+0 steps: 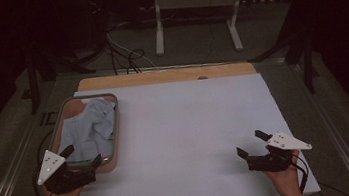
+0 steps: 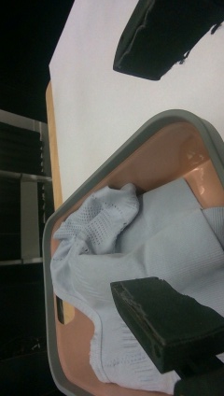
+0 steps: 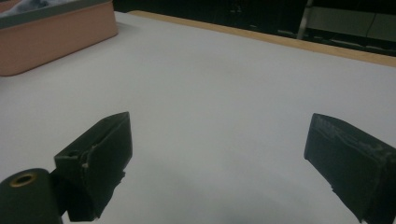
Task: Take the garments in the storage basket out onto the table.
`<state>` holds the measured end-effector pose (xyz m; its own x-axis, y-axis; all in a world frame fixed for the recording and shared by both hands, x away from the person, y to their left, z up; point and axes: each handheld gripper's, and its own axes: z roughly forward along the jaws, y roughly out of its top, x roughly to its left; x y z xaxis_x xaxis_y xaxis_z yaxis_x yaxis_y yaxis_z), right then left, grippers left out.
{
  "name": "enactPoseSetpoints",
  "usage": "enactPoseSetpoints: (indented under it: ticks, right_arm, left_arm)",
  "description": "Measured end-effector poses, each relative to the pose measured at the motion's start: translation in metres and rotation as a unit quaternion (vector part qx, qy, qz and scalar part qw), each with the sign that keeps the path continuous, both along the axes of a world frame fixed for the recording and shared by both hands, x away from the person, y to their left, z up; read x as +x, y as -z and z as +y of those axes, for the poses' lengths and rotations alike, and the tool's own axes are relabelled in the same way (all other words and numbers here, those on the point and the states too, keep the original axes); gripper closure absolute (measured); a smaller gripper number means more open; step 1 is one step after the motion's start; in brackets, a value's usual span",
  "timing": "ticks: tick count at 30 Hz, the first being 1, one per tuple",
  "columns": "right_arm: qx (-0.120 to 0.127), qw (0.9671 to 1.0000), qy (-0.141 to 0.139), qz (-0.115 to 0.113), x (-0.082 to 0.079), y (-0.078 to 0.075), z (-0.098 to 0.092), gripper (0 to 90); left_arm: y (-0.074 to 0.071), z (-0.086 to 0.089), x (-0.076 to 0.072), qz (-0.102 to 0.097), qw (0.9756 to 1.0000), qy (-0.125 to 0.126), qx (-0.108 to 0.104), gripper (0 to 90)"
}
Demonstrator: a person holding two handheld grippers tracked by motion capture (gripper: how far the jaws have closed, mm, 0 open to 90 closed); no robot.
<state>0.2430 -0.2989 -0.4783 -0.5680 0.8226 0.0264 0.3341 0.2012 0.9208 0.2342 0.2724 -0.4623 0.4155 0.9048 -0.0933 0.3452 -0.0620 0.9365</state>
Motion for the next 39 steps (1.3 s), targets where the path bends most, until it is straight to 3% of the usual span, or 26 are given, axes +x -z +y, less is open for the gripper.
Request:
enactPoseSetpoints:
  ticks: [12,15,21,31,39]
  right_arm:
    - [-0.004,1.0000,0.003,-0.001,0.000,0.001,0.002,7.8]
    - [-0.012,0.9999,0.002,-0.003,0.000,0.001,0.003,7.8]
    - [-0.016,0.9999,-0.004,-0.004,0.000,0.003,0.005,7.8]
    - [-0.020,0.9998,-0.003,0.006,0.002,0.006,0.006,7.8]
    - [-0.019,0.9998,0.005,0.005,0.003,0.006,0.004,7.8]
  left_arm:
    - [-0.002,-0.003,0.000,-0.014,0.9999,0.004,0.007,0.3]
    - [-0.006,-0.004,0.002,-0.017,0.9998,0.006,0.000,0.3]
    - [-0.015,-0.007,0.007,0.004,0.9999,0.010,-0.004,0.3]
    - [-0.022,-0.004,0.013,0.008,0.9999,-0.001,-0.010,0.3]
    - [-0.026,-0.005,0.020,0.015,0.9999,-0.004,0.007,0.3]
